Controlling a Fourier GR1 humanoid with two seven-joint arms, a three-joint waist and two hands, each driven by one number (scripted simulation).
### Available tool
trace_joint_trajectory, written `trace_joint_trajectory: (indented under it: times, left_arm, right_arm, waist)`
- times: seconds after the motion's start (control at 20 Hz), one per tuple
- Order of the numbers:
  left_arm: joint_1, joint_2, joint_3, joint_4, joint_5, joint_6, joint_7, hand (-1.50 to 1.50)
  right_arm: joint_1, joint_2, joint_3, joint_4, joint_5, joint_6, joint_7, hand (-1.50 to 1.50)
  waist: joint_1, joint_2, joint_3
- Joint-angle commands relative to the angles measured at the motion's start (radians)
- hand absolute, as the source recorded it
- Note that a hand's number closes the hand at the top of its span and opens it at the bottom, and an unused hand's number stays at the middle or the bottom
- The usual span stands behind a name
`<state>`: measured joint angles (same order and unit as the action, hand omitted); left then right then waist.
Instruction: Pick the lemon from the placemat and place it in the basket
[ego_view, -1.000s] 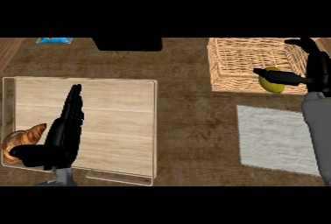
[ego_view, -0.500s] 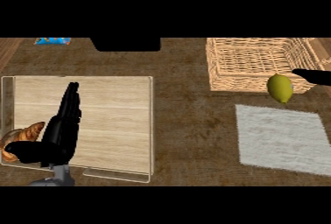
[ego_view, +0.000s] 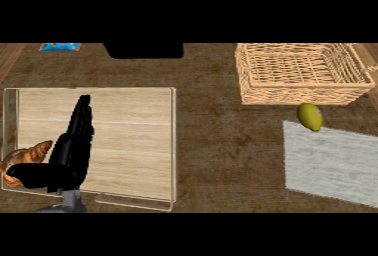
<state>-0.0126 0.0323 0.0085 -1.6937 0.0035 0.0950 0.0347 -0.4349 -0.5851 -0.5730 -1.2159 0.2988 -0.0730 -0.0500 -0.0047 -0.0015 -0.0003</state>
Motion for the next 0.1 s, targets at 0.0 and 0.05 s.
trace_joint_trajectory:
  times: [0.0, 0.05]
  left_arm:
    - [-0.068, -0.006, 0.031, 0.090, 0.009, 0.010, -0.033, 0.00]
    - [0.018, -0.021, -0.016, 0.057, -0.035, 0.013, -0.091, 0.00]
  right_arm:
    - [0.075, -0.015, -0.056, -0.008, -0.115, 0.089, -0.087, -1.50]
    - [0.049, -0.081, -0.093, 0.066, -0.145, 0.132, -0.113, -1.50]
  waist:
    - [-0.003, 0.001, 0.000]
    - [0.003, 0.002, 0.001]
